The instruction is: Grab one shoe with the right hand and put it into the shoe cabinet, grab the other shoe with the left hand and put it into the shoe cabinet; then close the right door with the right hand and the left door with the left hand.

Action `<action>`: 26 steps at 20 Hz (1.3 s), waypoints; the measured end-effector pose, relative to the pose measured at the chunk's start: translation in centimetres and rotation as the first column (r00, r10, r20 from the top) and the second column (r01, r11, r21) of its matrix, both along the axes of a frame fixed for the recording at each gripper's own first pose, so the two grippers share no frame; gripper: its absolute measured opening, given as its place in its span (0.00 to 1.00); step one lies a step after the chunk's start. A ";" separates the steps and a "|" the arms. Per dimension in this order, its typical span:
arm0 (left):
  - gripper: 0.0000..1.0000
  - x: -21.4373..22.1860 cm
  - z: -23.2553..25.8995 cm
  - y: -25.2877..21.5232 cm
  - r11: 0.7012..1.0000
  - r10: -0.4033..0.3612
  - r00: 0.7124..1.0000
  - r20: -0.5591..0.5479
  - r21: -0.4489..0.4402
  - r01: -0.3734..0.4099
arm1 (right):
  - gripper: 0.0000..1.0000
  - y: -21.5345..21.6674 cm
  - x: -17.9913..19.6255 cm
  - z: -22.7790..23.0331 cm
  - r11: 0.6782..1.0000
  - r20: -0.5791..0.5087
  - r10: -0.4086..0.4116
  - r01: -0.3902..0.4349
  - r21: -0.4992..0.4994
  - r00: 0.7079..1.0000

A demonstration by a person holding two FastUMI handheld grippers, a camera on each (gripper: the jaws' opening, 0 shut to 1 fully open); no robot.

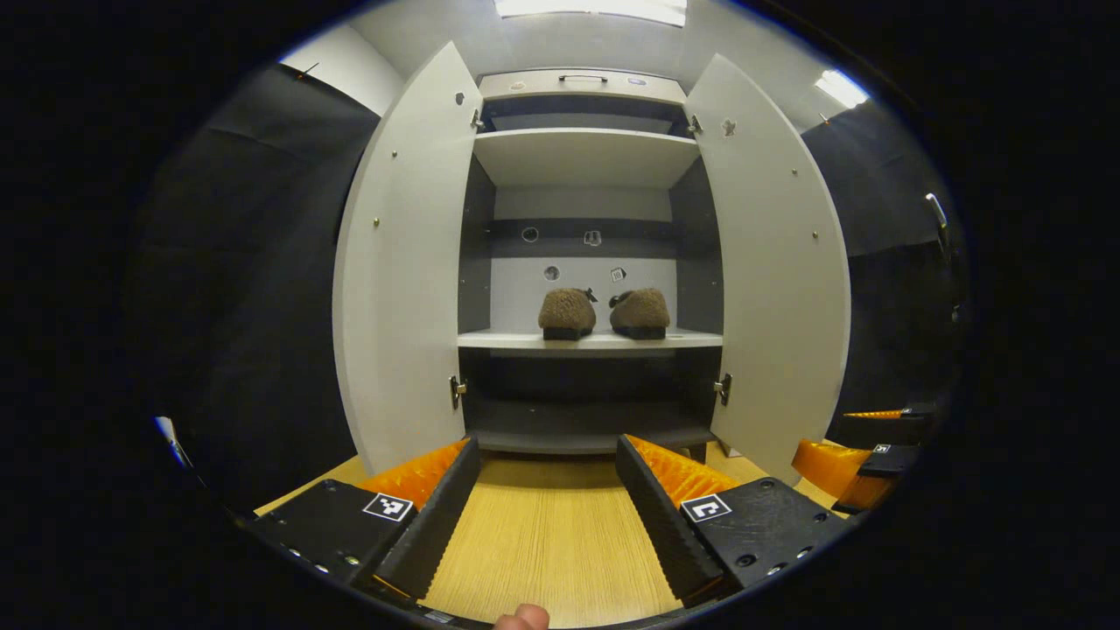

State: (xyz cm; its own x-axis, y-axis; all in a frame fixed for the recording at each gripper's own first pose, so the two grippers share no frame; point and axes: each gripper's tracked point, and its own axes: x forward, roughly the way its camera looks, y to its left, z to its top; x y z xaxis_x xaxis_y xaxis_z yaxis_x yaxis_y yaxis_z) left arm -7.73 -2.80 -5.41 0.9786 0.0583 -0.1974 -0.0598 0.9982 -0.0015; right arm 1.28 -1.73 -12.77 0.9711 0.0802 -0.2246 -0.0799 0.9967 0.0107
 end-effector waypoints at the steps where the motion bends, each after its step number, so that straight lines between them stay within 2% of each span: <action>1: 0.95 -0.1 0.2 -0.3 1.000 -0.005 1.000 0.008 -0.001 0.005 | 1.00 -0.1 -0.1 0.1 1.000 0.001 -0.004 0.004 -0.003 1.000; 8: 0.95 0.2 1.4 -1.0 0.999 -0.026 0.999 0.039 -0.028 0.027 | 1.00 -0.2 -0.4 2.8 1.000 0.042 0.001 -0.001 -0.003 0.999; 14: 0.95 0.5 1.3 -1.0 0.999 -0.024 0.999 0.036 -0.037 0.026 | 1.00 -2.3 -0.5 11.5 0.999 0.182 0.026 -0.022 -0.023 0.983; 19: 0.95 0.7 1.2 -1.2 0.999 -0.034 0.999 0.035 -0.032 0.035 | 1.00 -8.9 0.2 20.4 0.997 0.298 -0.043 0.059 -0.046 0.953; 22: 0.95 0.8 1.1 -1.1 0.999 -0.036 0.999 0.029 -0.031 0.037 | 1.00 -13.2 1.6 25.8 0.988 0.373 -0.118 0.147 -0.051 0.920; 26: 0.95 0.9 0.9 -1.0 0.999 -0.032 0.999 0.019 -0.044 0.032 | 1.00 -16.2 4.7 29.9 0.980 0.400 -0.166 0.197 -0.038 0.901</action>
State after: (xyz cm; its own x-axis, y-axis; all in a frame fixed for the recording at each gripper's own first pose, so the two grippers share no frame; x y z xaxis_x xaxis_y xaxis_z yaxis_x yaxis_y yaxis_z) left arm -6.84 -3.79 -4.54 0.9832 0.0185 -0.1816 -0.0273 0.9986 -0.0463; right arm 5.96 -17.93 17.08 0.9778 -0.1078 0.1796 0.1202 0.9909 -0.0600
